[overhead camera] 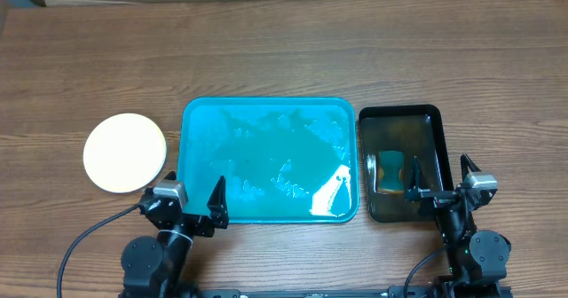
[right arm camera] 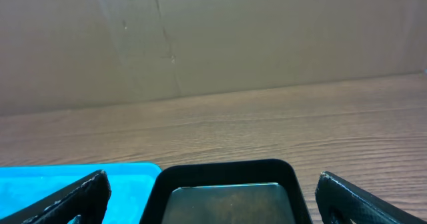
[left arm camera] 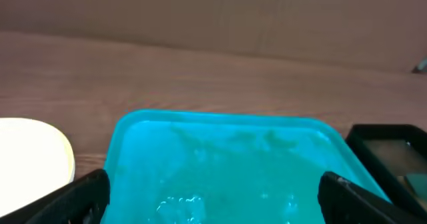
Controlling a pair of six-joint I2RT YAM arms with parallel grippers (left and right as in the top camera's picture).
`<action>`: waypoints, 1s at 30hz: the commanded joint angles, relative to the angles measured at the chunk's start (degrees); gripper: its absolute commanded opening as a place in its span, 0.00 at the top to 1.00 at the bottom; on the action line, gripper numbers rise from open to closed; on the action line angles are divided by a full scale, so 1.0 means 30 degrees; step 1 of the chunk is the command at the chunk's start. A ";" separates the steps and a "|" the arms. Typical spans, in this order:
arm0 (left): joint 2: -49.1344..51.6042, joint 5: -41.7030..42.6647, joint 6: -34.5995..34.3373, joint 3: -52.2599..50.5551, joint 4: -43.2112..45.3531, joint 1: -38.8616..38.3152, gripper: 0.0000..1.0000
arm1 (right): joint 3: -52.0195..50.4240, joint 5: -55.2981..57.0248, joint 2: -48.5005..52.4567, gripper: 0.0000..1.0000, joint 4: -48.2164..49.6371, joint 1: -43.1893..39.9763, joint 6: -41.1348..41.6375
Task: Clean dirty plates on tray and stack at the side
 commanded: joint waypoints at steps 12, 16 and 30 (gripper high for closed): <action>-0.0699 0.1319 0.2820 -0.4524 0.6630 0.0124 0.00 | -0.0197 -0.0015 -0.0226 0.00 0.0138 -0.0087 -0.0066; -0.0692 0.1166 0.2849 -0.4532 0.6579 0.0124 0.00 | -0.0197 -0.0015 -0.0226 0.00 0.0138 -0.0087 -0.0066; -0.0692 0.1166 0.2849 -0.4532 0.6579 0.0124 0.00 | -0.0197 -0.0015 -0.0226 0.00 0.0146 -0.0087 -0.0066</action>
